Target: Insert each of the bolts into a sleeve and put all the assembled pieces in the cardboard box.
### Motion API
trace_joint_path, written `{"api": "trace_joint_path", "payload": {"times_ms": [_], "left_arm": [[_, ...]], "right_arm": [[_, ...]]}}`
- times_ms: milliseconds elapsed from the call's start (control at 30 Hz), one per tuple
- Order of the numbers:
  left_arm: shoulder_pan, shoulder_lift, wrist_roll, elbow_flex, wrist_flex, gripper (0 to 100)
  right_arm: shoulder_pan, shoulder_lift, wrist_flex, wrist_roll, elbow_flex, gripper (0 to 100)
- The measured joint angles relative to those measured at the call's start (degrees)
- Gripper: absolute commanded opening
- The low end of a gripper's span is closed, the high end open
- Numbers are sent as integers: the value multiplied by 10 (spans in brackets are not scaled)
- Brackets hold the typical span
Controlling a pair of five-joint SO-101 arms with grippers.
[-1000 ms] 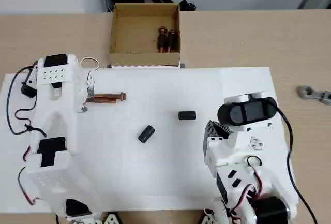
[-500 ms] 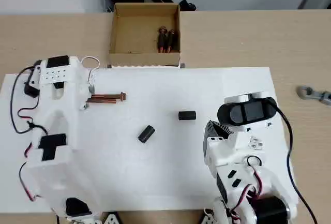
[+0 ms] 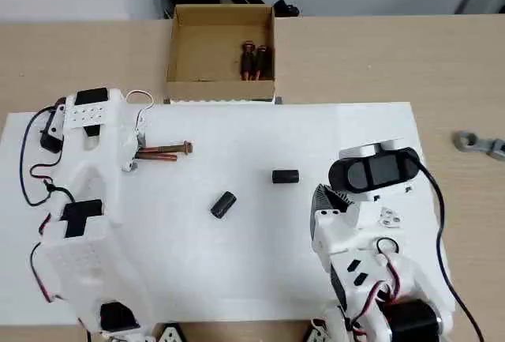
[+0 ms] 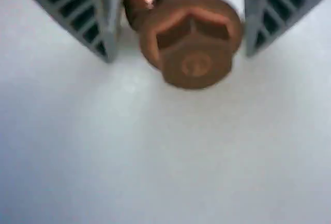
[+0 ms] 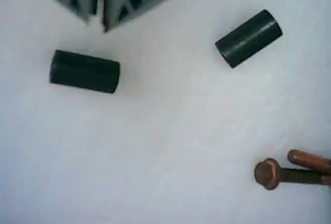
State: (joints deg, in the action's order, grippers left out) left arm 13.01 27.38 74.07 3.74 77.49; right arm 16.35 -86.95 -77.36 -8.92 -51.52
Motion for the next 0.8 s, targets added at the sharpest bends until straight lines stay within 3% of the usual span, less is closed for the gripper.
{"api": "trace_joint_path", "payload": {"times_ms": [167, 633, 800], "left_arm": [[2, 7, -4, 19, -7, 3], [2, 9, -32, 25, -18, 6], [7, 12, -55, 88, 57, 6]], "right_arm": [[-1, 0, 0, 0, 0, 4], [-1, 0, 0, 0, 0, 4], [-1, 0, 0, 0, 0, 4]]}}
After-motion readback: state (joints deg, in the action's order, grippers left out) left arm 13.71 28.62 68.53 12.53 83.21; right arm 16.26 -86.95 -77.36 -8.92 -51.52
